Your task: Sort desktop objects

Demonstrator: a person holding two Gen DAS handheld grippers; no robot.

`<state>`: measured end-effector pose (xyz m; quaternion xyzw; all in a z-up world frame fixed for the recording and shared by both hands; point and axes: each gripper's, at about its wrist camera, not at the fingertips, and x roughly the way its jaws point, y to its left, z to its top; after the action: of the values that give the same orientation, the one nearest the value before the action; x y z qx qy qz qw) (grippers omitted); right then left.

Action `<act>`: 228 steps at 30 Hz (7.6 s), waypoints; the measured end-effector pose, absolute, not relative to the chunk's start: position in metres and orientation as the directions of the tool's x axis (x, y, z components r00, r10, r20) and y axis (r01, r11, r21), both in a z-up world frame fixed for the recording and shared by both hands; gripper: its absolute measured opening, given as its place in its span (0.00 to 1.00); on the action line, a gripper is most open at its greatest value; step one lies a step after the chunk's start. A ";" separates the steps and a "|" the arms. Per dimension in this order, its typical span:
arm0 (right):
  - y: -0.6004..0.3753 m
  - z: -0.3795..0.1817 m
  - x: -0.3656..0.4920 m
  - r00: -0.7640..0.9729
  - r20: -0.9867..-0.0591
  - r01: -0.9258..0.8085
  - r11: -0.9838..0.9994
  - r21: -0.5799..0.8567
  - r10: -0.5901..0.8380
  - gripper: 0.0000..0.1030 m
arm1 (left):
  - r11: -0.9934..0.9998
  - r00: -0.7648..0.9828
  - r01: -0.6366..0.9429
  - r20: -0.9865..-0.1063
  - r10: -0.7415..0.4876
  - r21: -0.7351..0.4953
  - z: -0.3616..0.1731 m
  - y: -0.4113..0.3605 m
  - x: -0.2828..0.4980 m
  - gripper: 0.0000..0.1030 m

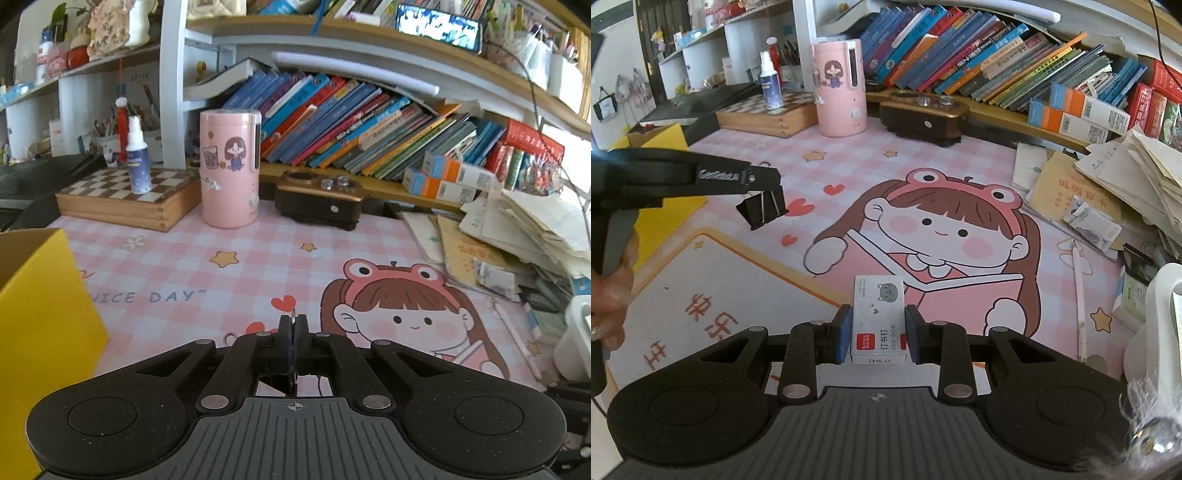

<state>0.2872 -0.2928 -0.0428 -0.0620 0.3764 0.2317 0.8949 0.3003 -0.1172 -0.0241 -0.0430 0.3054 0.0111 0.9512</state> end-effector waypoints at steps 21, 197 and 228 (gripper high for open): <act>-0.253 -0.002 0.195 0.568 -0.692 -0.501 0.854 0.137 0.445 0.27 | 0.991 0.826 -0.045 -0.563 -0.036 -0.129 0.012 -0.069 0.165 0.00; -0.108 0.021 0.008 0.846 -0.506 -0.196 0.981 -0.001 0.169 0.42 | 1.000 0.865 0.005 -0.502 -0.014 -0.019 0.022 0.080 0.004 0.69; -0.152 0.005 -0.046 0.824 -0.566 0.021 1.000 -0.015 -0.026 1.00 | 0.998 0.832 0.029 -0.554 0.002 0.047 0.012 0.039 -0.026 0.93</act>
<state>-0.0456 -0.1522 0.0049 -0.0040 0.2964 -0.0124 0.9550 -0.0262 0.0389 0.0123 0.0267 0.2896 -0.0069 0.9568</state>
